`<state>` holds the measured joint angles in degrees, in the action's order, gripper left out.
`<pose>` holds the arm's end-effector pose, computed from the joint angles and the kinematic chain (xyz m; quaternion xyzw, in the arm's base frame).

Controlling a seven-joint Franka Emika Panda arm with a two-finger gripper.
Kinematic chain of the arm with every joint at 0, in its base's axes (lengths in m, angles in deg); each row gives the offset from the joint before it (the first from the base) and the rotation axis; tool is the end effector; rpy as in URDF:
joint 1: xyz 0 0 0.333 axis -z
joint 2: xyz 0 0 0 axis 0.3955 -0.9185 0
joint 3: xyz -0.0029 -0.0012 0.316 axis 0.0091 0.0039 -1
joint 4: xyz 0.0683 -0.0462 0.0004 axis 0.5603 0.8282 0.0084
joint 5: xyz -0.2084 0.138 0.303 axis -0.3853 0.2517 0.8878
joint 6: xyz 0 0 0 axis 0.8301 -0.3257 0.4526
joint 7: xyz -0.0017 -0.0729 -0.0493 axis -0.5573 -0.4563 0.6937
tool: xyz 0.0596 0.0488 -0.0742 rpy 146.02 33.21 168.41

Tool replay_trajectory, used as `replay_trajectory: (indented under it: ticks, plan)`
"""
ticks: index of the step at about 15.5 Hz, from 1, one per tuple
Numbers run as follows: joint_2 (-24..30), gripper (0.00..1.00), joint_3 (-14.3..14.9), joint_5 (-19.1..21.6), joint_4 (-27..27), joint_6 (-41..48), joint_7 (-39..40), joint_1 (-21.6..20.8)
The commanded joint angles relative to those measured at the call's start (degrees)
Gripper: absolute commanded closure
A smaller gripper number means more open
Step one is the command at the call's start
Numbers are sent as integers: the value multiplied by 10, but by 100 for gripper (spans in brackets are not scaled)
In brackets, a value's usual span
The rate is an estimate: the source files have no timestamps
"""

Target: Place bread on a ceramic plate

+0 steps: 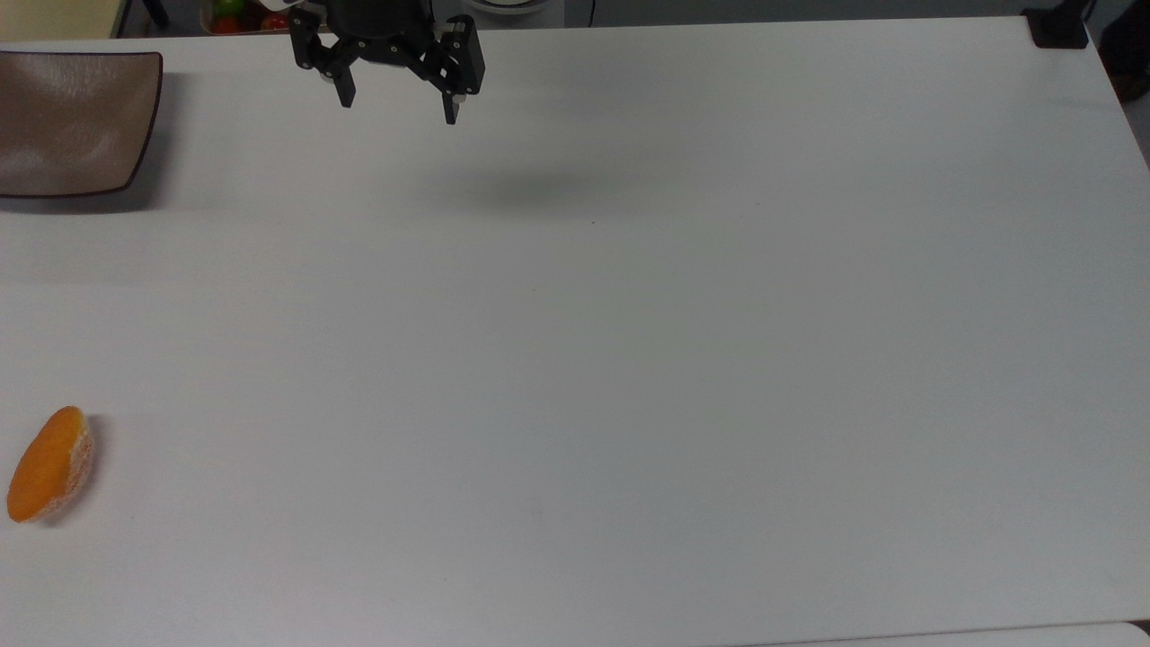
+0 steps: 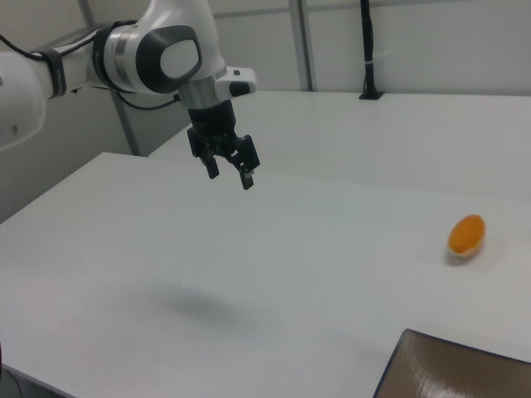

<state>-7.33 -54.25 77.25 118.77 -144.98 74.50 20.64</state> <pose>0.6032 -0.0051 0.5590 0.9987 -0.0449 0.0202 0.0132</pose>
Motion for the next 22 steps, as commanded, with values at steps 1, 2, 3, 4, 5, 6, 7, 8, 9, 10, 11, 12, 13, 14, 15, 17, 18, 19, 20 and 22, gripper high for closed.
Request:
replay_trajectory:
  ticks: [1, 2, 3, 4, 5, 6, 7, 8, 9, 10, 11, 12, 13, 14, 15, 17, 18, 19, 20, 22]
  plan:
    - [-6, 0, -1, -10, -12, 8, -6, 1]
    - [-7, 0, -1, -10, -12, 8, -6, 1]
    - [-8, 0, -1, -10, -12, 7, -6, 1]
    - [-10, 0, 0, -10, -12, 6, -5, 1]
    - [-11, 0, 0, -11, -14, 2, -6, 2]
    - [-15, 0, 0, -11, -26, -3, -5, 5]
    - [-26, 0, 0, -12, -41, -7, -5, 12]
    - [-36, 0, 0, -12, -56, -9, -5, 19]
    - [-50, 0, 0, -12, -71, -12, -5, 29]
    - [-69, 0, -1, -14, -98, -36, -5, 42]
    - [-82, 0, -1, -13, -104, -63, -4, 53]
    - [-89, 0, -2, -16, -104, -101, -3, 63]
    - [-96, 0, -2, -17, -104, -141, 1, 74]
    - [-107, 0, -2, -22, -104, -176, 5, 81]
    - [-119, 0, -2, -24, -105, -205, 8, 85]
    - [-155, 0, -2, -38, -110, -291, 22, 102]
    - [-182, 0, 0, -45, -123, -342, 25, 112]
    - [-201, 0, 1, -51, -132, -370, 25, 120]
    - [-228, 0, 1, -62, -149, -412, 29, 135]
    - [-264, 0, 5, -66, -164, -465, 29, 145]
